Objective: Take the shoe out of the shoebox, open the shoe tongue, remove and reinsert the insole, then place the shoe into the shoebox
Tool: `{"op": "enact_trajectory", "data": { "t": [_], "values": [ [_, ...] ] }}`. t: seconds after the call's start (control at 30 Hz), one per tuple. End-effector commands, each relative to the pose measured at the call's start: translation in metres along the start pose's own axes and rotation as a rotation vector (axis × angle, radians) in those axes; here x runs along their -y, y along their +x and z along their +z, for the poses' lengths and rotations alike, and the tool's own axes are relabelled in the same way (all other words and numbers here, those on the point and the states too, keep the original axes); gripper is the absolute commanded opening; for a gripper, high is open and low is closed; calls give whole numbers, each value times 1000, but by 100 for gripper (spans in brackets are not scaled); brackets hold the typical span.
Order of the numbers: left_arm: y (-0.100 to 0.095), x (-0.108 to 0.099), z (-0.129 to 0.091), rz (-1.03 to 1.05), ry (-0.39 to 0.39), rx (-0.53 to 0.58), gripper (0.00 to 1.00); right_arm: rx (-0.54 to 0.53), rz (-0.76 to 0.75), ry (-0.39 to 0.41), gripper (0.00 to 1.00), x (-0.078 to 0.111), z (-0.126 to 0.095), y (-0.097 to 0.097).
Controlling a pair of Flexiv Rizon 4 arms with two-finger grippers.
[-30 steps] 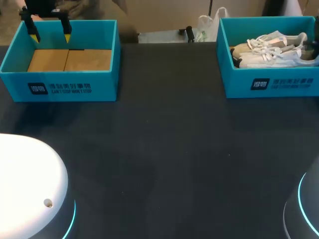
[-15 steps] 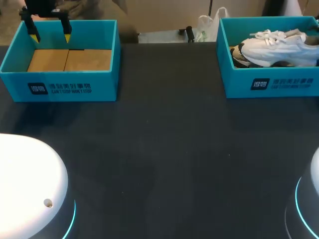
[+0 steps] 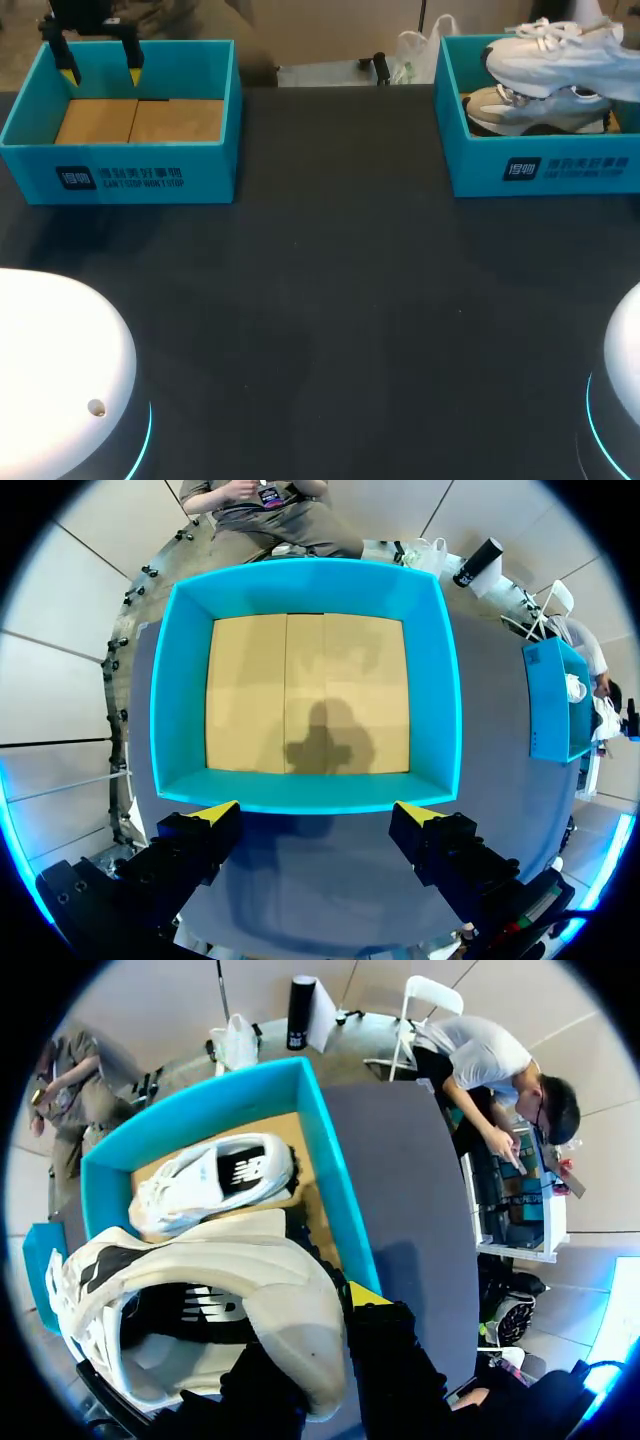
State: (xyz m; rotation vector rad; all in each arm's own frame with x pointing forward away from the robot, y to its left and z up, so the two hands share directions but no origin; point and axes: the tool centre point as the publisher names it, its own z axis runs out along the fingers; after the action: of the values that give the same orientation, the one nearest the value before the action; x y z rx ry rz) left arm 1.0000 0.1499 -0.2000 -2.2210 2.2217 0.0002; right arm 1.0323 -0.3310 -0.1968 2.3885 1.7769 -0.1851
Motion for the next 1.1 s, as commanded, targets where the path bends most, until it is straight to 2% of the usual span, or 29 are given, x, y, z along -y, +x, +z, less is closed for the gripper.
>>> {"op": "enact_trajectory", "data": {
  "t": [0.03, 0.13, 0.27, 0.37, 0.57, 0.83, 0.93, 1.1],
  "values": [
    [0, 0, 0, 0, 0, 0, 100, 5, -7, -69, 0, 35, -48, 0],
    [0, 0, 0, 0, 0, 0, 100, 1, -17, -78, 0, 59, -69, 6],
    [0, 0, 0, 0, 0, 0, 100, 15, -35, -106, 0, 91, -86, 18],
    [0, 0, 0, 0, 0, 0, 100, 11, -41, -139, 0, 124, -98, 34],
    [0, 0, 0, 0, 0, 0, 100, 13, -59, -173, 0, 188, -102, 74],
    [0, 0, 0, 0, 0, 0, 100, 16, -58, -159, 0, 264, -101, 118],
    [0, 0, 0, 0, 0, 0, 100, 12, -66, -137, 0, 283, -98, 132],
    [0, 0, 0, 0, 0, 0, 100, 12, -66, -137, 0, 283, -98, 132]
  ]
}}
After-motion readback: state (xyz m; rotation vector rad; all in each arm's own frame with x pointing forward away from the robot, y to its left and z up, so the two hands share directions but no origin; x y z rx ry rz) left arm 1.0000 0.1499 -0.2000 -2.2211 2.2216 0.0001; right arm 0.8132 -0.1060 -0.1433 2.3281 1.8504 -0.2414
